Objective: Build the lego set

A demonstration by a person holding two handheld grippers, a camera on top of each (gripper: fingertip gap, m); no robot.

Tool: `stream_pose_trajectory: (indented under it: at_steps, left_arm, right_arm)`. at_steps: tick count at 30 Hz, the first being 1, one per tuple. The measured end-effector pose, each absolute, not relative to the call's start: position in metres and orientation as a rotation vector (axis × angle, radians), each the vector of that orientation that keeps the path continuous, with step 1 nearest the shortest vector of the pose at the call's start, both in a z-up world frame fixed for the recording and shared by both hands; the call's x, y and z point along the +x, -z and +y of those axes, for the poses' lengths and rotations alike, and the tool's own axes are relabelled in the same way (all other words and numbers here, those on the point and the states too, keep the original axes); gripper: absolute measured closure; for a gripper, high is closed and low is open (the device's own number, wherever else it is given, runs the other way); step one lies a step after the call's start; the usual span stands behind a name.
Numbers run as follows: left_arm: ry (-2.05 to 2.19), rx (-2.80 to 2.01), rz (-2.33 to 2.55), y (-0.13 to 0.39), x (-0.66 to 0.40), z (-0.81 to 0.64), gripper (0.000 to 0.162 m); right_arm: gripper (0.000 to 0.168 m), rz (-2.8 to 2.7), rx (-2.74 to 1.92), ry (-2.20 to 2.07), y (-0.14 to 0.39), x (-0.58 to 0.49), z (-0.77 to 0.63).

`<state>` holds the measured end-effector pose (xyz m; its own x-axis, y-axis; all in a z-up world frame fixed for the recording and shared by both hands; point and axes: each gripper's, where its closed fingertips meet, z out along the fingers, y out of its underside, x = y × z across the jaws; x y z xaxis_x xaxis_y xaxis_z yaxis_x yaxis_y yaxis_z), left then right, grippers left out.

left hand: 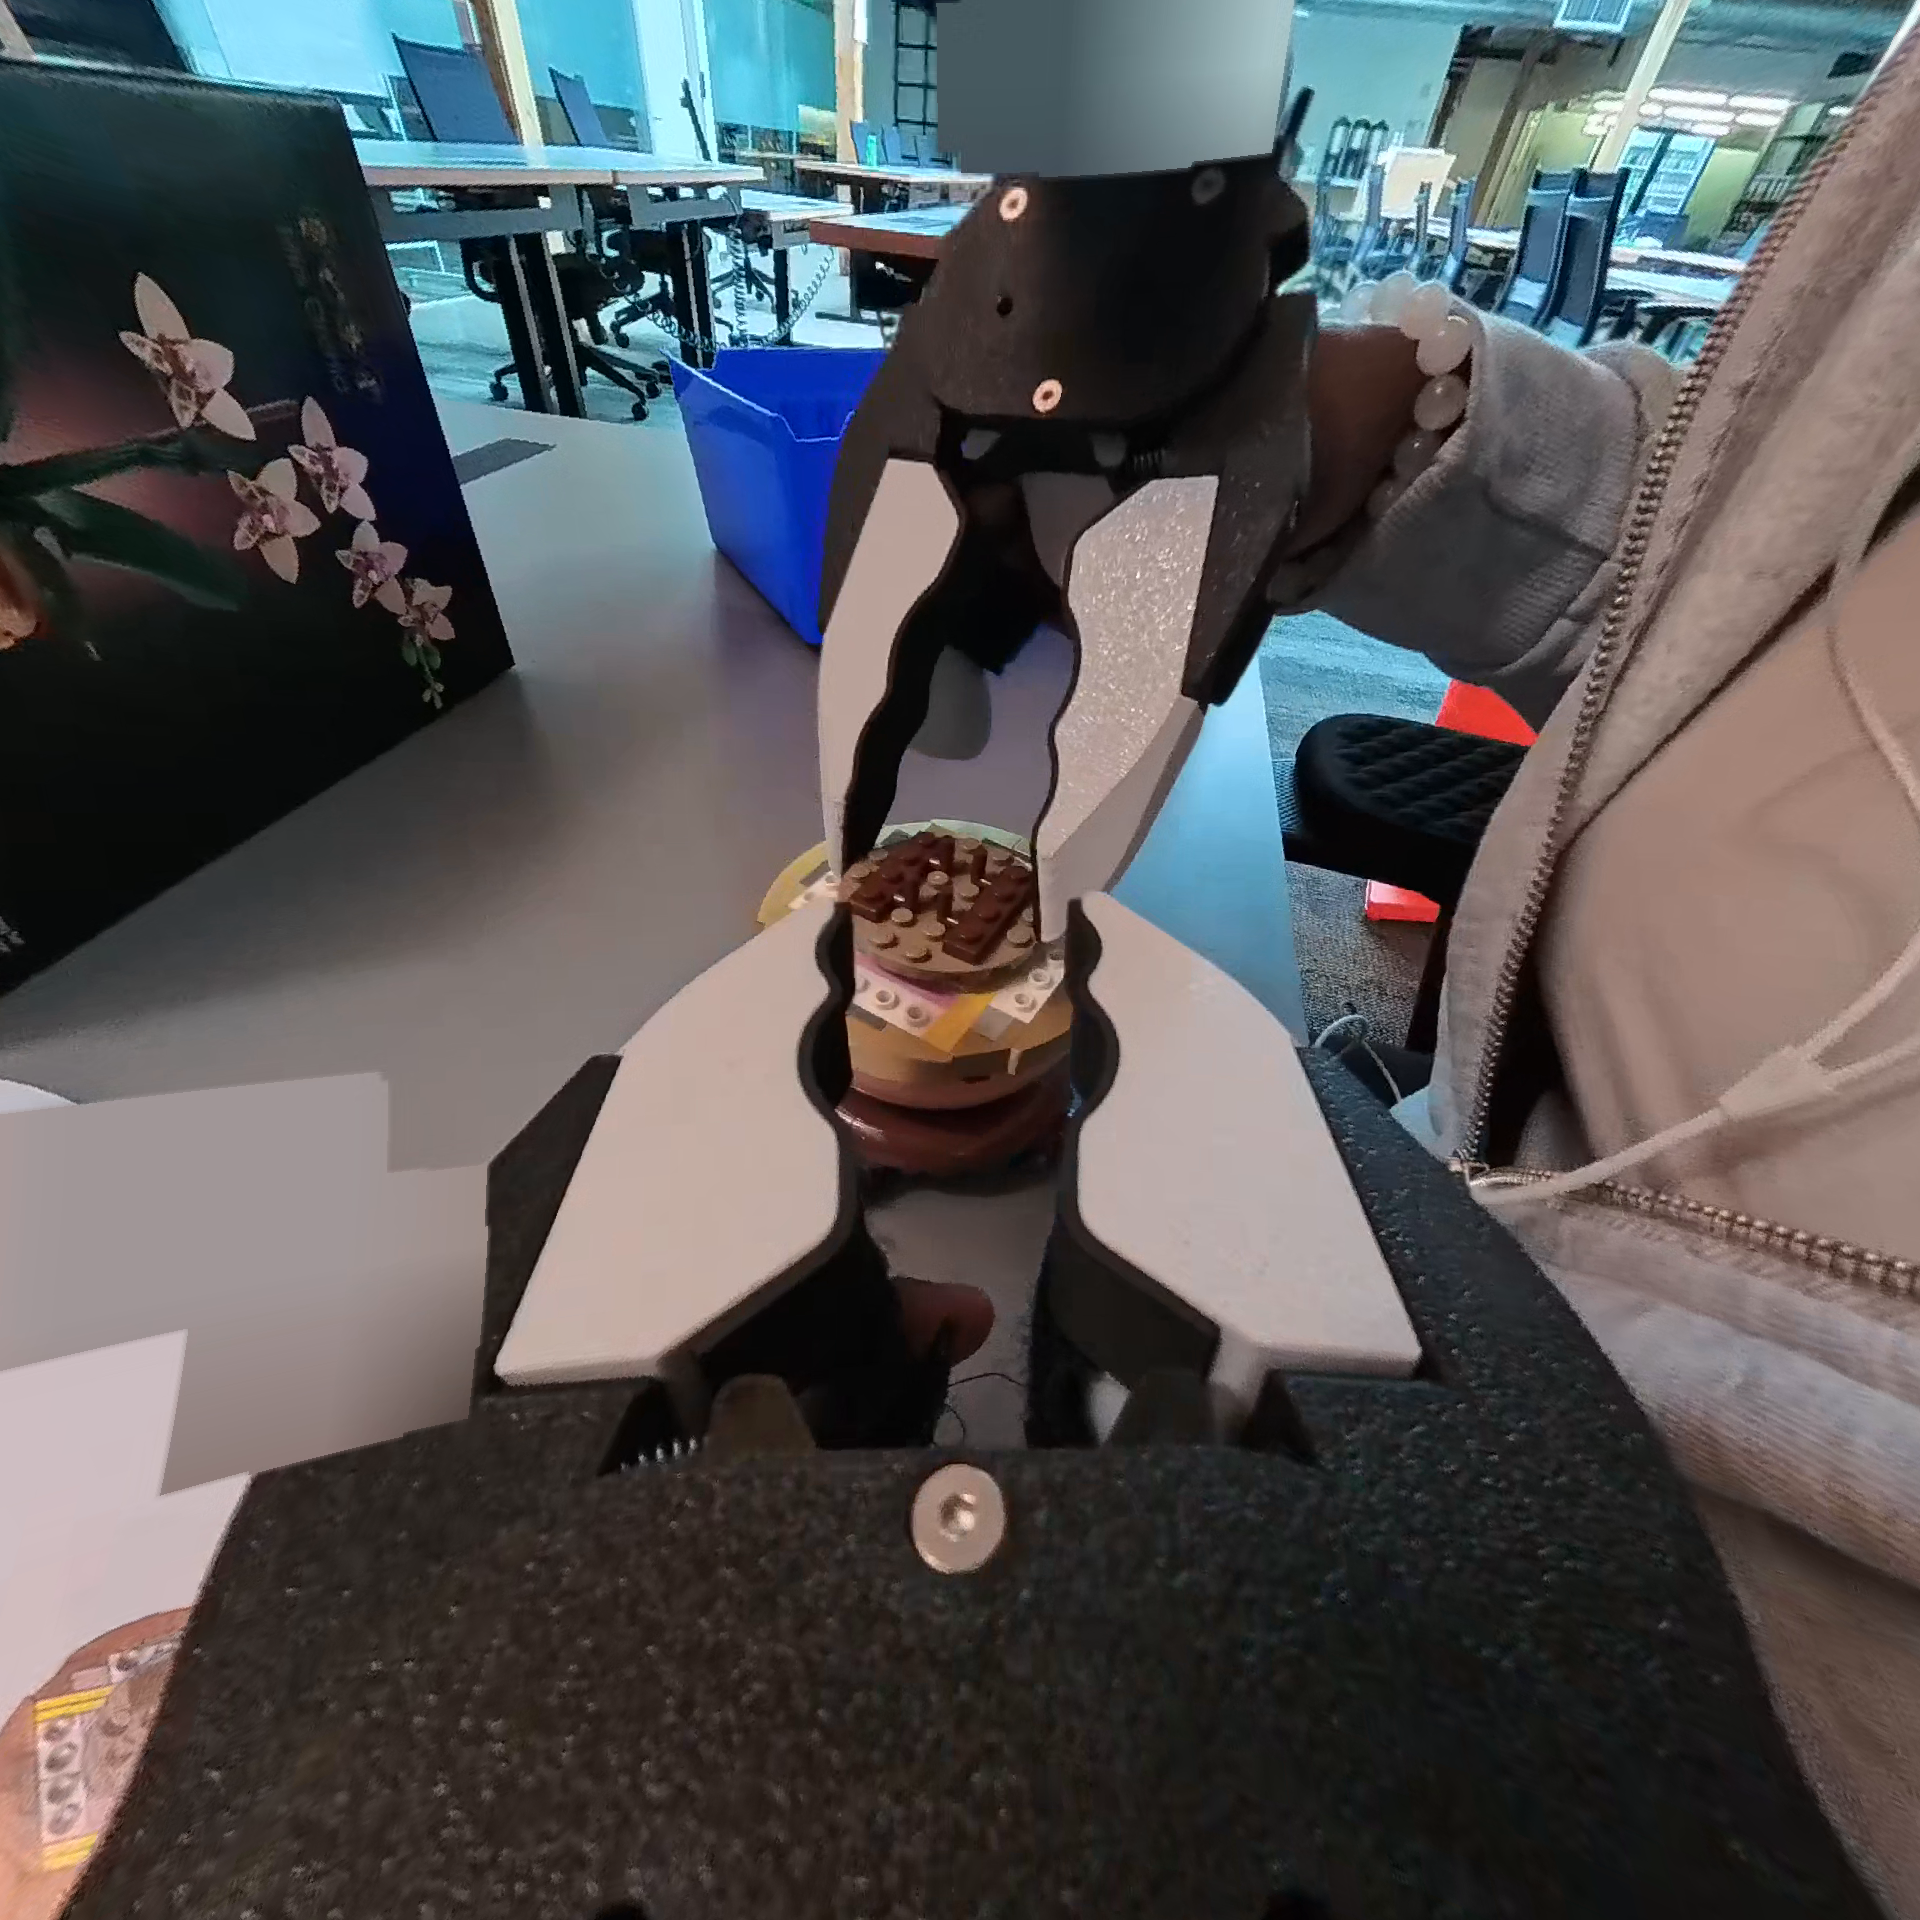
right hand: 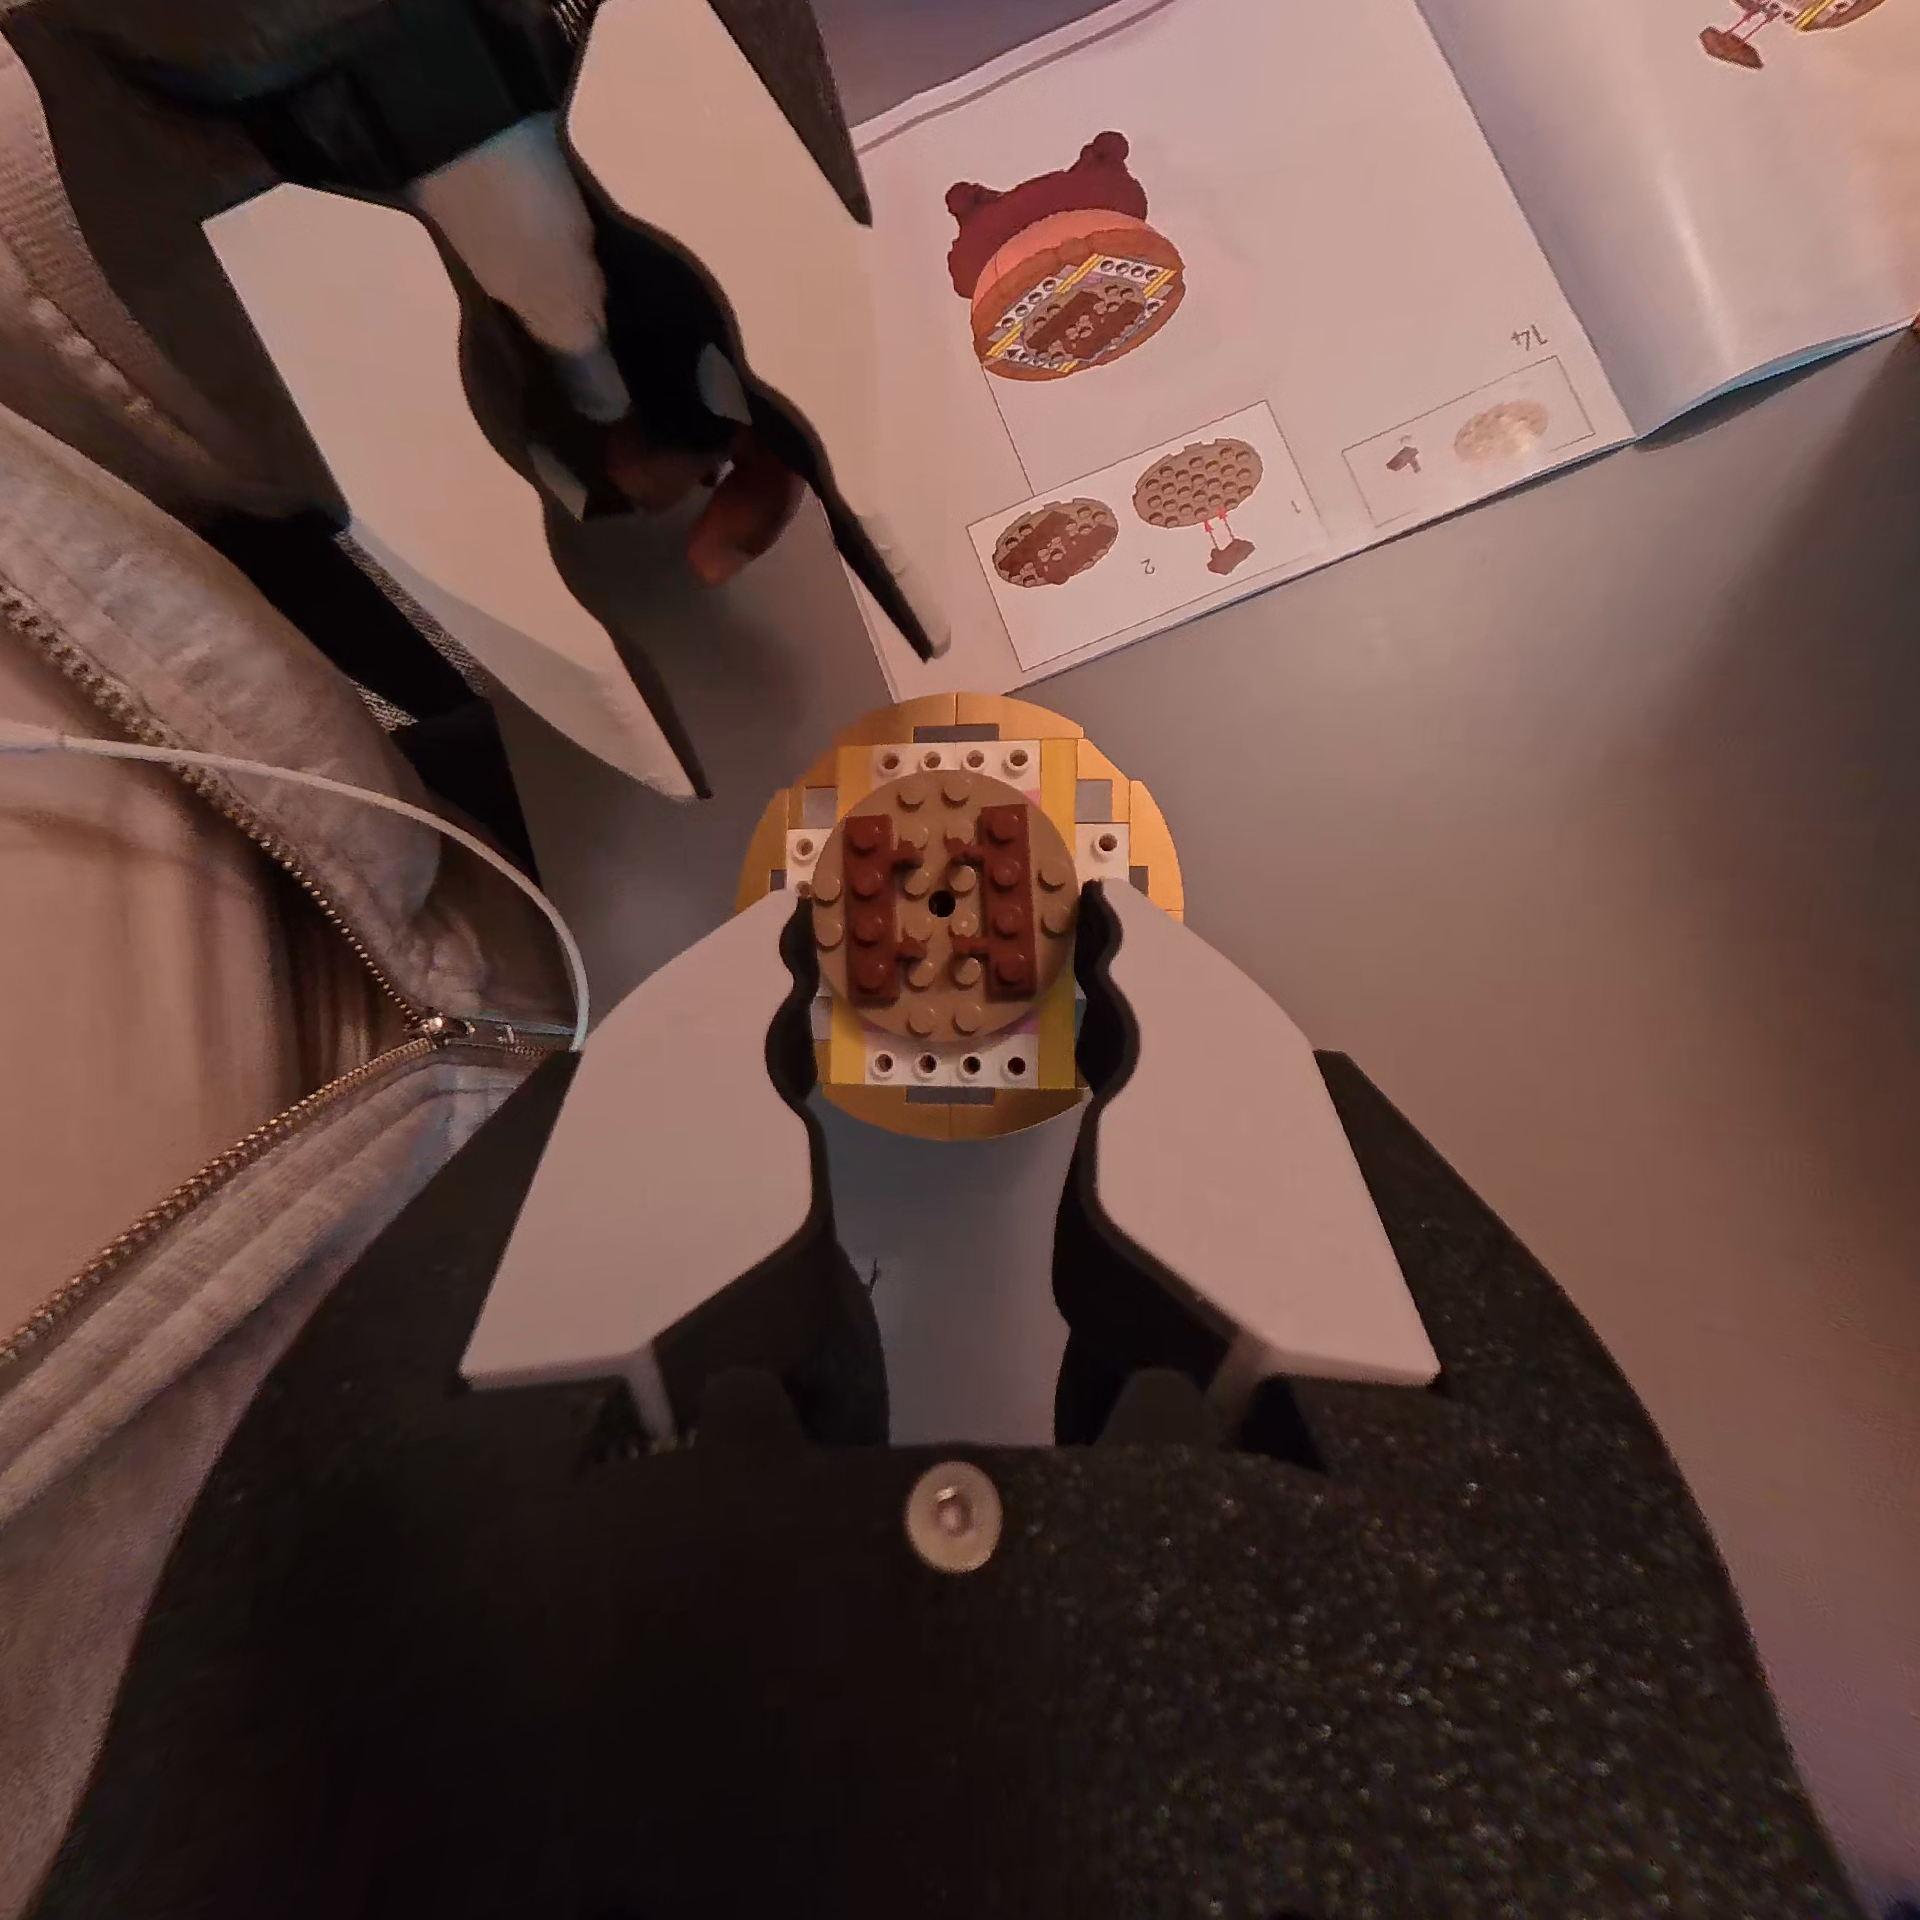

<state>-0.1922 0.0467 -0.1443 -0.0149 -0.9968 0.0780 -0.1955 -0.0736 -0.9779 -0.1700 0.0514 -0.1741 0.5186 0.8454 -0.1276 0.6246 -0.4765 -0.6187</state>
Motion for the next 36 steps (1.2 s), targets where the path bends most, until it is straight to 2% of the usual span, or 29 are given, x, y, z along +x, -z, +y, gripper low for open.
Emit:
stream_pose_trajectory:
  at_steps: [20,36]
  left_arm:
    - [1.086,-1.422,1.538,0.163,-0.177,0.046,0.143]
    - [1.103,-1.454,1.554,0.165,-0.175,0.044,0.148]
  right_arm:
    - [0.121,-1.194,-2.271,-0.529,0.175,-0.170,0.053]
    - [0.121,-1.177,-2.266,-0.534,0.175,-0.170,0.052]
